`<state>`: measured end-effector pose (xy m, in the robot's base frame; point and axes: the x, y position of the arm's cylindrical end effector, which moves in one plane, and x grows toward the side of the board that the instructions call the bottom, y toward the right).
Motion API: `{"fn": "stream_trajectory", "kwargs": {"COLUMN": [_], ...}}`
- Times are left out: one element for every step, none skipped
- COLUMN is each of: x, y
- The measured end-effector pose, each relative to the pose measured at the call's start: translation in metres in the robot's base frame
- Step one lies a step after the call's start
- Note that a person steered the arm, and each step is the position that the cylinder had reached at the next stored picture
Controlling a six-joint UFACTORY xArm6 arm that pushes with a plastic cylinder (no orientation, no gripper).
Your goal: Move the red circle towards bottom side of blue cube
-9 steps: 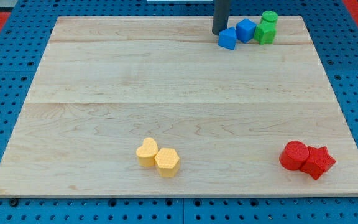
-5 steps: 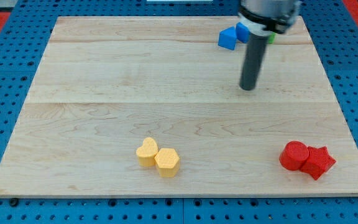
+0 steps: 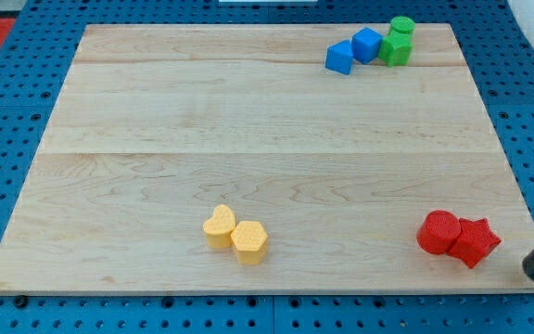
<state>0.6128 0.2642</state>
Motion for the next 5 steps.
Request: {"fn": "stream_trajectory", "kwargs": {"x": [-0.008, -0.030, -0.049, -0.063, -0.084], "y": [-0.032, -0.055, -0.096, -0.132, -0.144]}}
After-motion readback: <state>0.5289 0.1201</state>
